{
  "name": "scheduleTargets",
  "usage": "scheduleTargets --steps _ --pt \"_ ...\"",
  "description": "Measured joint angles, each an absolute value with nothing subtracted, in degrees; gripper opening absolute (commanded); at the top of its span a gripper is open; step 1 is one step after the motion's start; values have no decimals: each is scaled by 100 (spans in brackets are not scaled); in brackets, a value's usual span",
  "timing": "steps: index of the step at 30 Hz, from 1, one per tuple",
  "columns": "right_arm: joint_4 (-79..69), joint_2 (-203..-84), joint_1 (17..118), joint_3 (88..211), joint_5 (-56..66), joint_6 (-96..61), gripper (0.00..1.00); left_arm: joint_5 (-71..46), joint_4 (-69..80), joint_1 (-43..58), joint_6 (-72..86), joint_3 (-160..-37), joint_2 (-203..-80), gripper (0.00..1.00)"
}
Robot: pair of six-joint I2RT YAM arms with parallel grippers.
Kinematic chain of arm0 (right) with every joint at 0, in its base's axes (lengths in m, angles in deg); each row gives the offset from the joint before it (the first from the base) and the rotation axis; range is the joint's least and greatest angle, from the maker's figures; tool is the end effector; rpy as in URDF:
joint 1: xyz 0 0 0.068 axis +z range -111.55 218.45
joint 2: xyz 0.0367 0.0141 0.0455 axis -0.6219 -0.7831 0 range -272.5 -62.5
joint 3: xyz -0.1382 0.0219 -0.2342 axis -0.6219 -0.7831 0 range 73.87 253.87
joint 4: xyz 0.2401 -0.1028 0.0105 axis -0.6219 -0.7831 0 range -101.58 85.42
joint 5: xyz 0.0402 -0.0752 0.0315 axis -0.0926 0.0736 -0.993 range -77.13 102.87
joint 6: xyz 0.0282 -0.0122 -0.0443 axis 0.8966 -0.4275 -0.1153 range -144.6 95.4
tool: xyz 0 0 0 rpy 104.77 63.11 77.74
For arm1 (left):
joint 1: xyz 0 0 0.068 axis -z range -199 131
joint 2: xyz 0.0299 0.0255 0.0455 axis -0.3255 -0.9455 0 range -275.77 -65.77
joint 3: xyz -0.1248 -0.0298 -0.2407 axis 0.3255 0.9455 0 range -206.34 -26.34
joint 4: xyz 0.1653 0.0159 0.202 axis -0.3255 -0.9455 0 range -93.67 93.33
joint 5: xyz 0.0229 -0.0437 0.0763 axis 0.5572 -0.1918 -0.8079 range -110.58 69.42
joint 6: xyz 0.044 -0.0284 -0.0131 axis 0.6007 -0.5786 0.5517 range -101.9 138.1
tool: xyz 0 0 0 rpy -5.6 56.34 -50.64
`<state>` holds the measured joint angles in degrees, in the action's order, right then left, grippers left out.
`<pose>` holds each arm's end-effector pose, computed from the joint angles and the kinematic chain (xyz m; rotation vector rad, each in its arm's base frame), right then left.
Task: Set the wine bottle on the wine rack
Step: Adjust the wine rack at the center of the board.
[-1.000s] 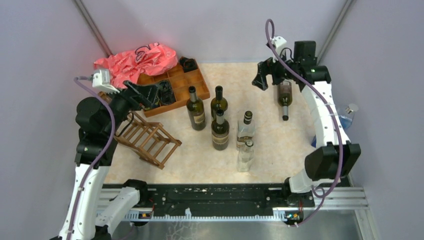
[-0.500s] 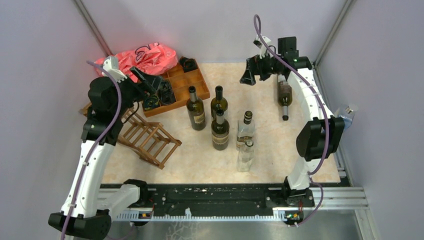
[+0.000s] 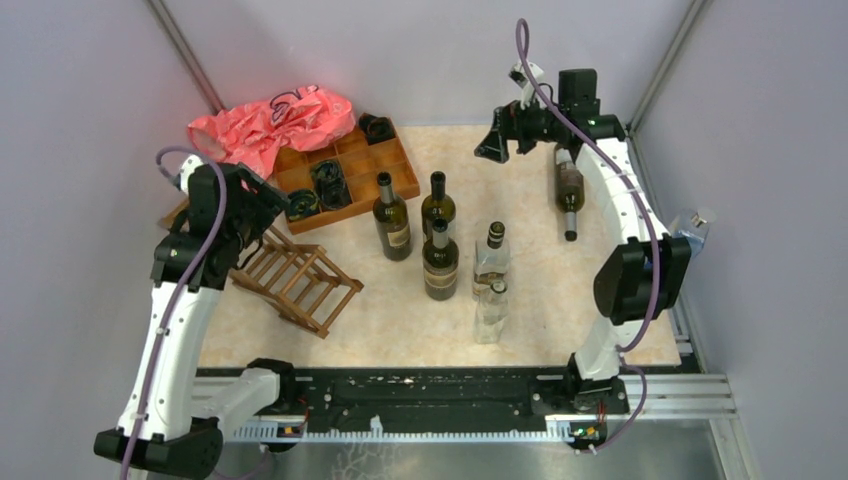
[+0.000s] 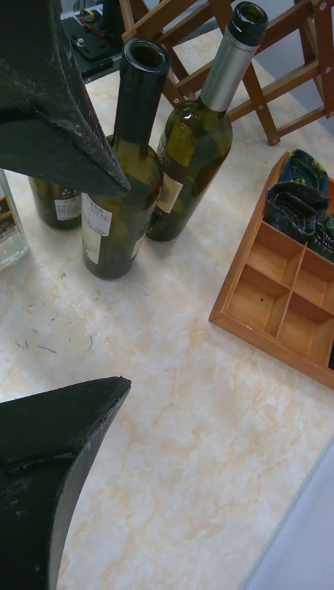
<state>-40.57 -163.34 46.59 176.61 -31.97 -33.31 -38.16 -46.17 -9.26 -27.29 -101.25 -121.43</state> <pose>0.3870 0.0807 0.3853 -0.7380 1.9456 0.8333 0.1751 -0.0191 0.4145 -0.8105 1.9185 -0.2671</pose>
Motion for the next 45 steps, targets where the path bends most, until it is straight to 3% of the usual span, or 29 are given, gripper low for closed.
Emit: scheduleTargets --steps 8,30,36,45 --pt "-3965 -16187 4659 17355 -3228 -3290 99 -4625 -5194 -930 -3271 -9837 -12593 79" --pt "-4011 -15619 4659 16984 -3204 -3357 99 -4977 -4180 -930 -3218 -8613 -13033 76" --pt "-4015 -15604 4659 16883 -3208 -3355 99 -4975 -4018 -939 -3159 -8532 -13109 71" --pt "-4015 -15540 4659 16835 -3210 -3355 99 -4968 -3867 -939 -2965 -8486 -13116 49"
